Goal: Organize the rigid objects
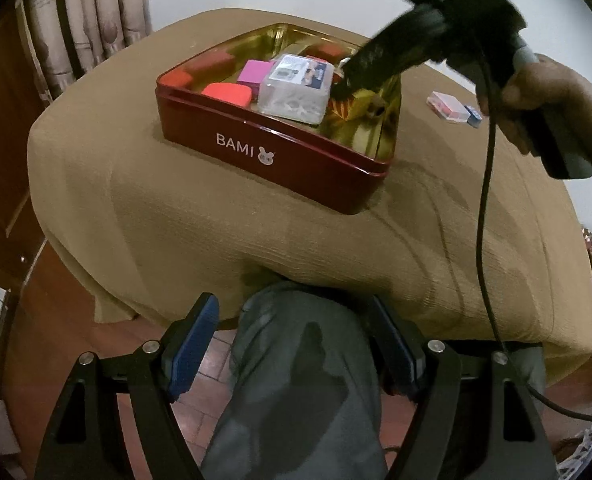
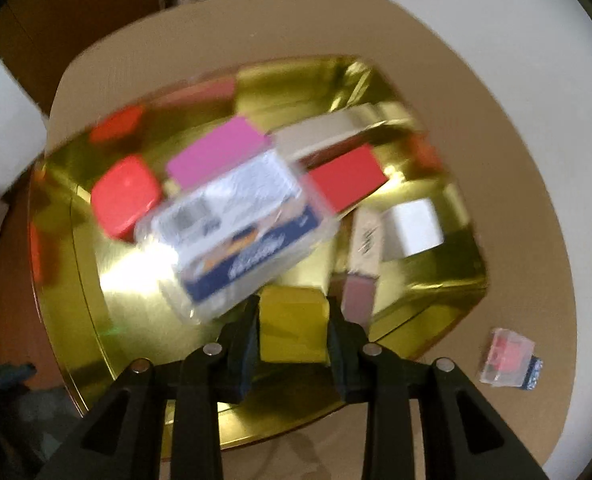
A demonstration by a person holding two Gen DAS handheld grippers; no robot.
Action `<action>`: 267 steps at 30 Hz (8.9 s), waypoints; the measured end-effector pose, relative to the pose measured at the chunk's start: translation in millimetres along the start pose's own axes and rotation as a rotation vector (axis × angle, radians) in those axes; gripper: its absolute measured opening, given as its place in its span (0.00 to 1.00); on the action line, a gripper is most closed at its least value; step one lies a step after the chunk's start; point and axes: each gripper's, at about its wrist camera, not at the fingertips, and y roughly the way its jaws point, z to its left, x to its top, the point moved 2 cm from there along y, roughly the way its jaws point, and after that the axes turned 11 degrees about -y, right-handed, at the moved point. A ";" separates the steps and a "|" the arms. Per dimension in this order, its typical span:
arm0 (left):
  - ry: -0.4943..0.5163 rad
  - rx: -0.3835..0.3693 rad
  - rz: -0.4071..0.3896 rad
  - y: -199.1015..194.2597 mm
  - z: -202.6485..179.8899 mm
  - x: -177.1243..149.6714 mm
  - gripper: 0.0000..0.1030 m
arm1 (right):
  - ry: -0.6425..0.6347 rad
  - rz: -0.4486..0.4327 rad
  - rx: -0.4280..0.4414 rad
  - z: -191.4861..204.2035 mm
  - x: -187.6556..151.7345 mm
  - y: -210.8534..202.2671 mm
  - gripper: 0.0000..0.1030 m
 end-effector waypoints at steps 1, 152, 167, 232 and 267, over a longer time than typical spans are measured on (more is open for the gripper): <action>0.001 0.001 -0.002 0.0 -0.7 -0.3 0.71 | 0.016 -0.037 0.004 -4.3 -1.7 -8.1 0.38; -0.055 0.145 -0.322 -37.9 -1.0 37.8 0.66 | 0.530 -0.213 -0.249 -221.7 -182.1 -10.1 0.64; -0.070 0.202 -0.318 -40.0 5.1 39.4 0.78 | 0.455 -0.430 0.047 -139.7 -153.7 -89.0 0.30; 0.001 0.136 -0.667 -11.0 10.7 163.1 0.82 | 0.728 -0.649 -0.289 56.3 -144.8 -111.3 0.55; 0.232 -0.004 -0.481 -47.3 -8.6 101.5 0.95 | 0.750 -0.645 -0.608 103.9 -109.1 -128.1 0.63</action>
